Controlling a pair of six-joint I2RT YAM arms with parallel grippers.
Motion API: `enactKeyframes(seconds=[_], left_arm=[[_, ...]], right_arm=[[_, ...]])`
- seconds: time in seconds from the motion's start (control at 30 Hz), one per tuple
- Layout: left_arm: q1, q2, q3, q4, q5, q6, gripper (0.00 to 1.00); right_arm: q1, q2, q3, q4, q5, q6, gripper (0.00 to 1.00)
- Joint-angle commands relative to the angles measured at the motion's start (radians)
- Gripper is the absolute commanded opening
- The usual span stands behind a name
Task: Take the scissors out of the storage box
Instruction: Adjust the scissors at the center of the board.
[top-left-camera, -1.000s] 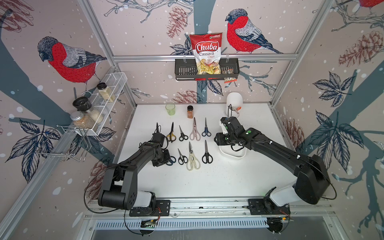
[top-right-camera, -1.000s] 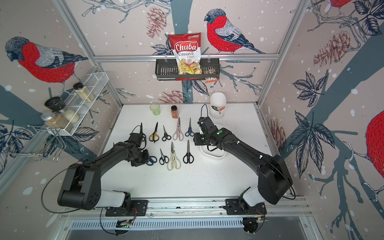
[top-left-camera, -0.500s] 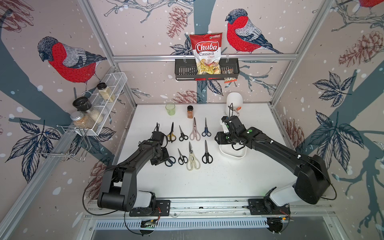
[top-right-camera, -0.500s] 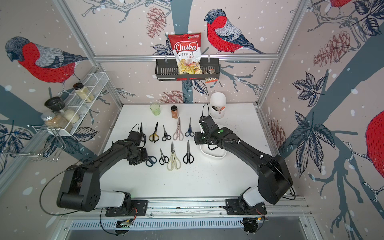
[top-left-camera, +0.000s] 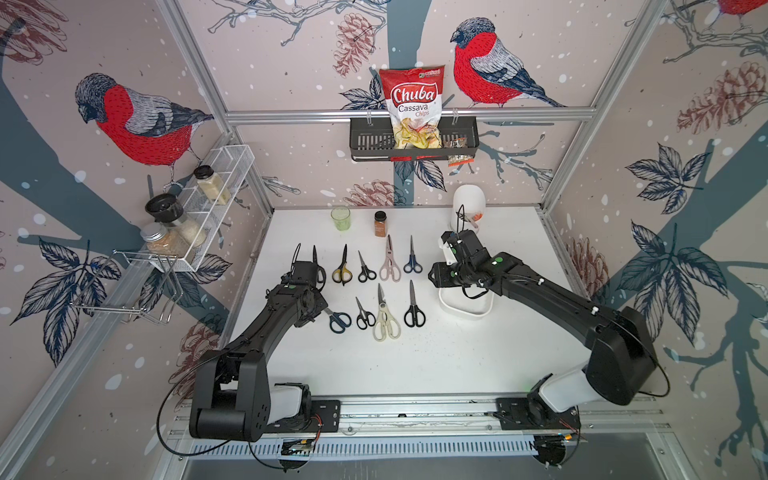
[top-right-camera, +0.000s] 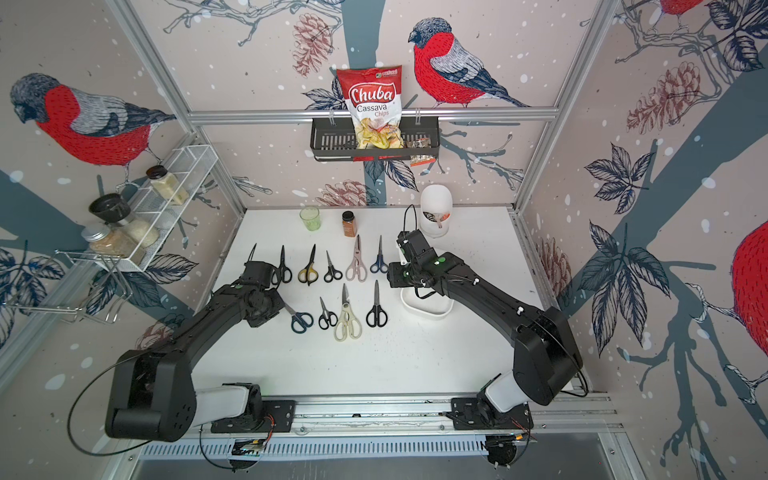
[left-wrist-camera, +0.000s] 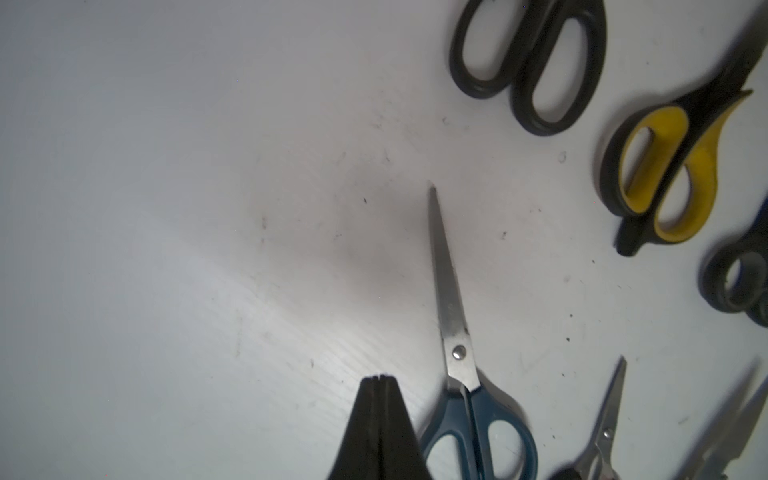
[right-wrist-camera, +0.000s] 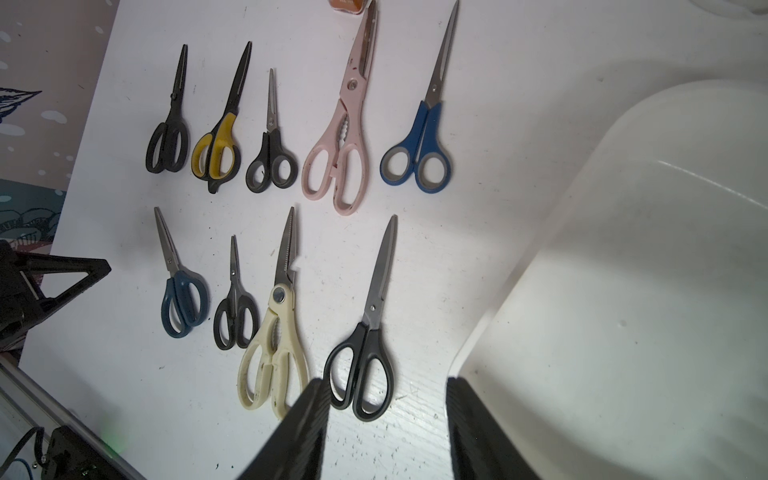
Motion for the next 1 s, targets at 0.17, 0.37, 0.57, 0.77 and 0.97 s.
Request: enactKeyframes(seconds=[0.17, 0.37, 0.57, 0.77, 0.97], left_arm=[[0.035, 0.128, 0.014, 0.155, 0.025, -0.010, 0.00], [0.035, 0.270, 0.075, 0.190, 0.067, 0.040, 0.00], [0.035, 0.324, 0.091, 0.230, 0.150, 0.076, 0.00], [0.028, 0.346, 0.084, 0.253, 0.223, 0.096, 0.00], [0.001, 0.368, 0.081, 0.268, 0.270, 0.099, 0.00]], right_arm=[[-0.003, 0.002, 0.005, 0.003, 0.010, 0.008, 0.51], [-0.014, -0.013, -0.003, -0.005, 0.028, 0.026, 0.51], [-0.023, -0.022, -0.011, -0.001, 0.037, 0.050, 0.51], [-0.024, -0.001, 0.003, 0.011, 0.037, 0.068, 0.51], [-0.026, 0.026, 0.020, 0.020, 0.045, 0.073, 0.51]])
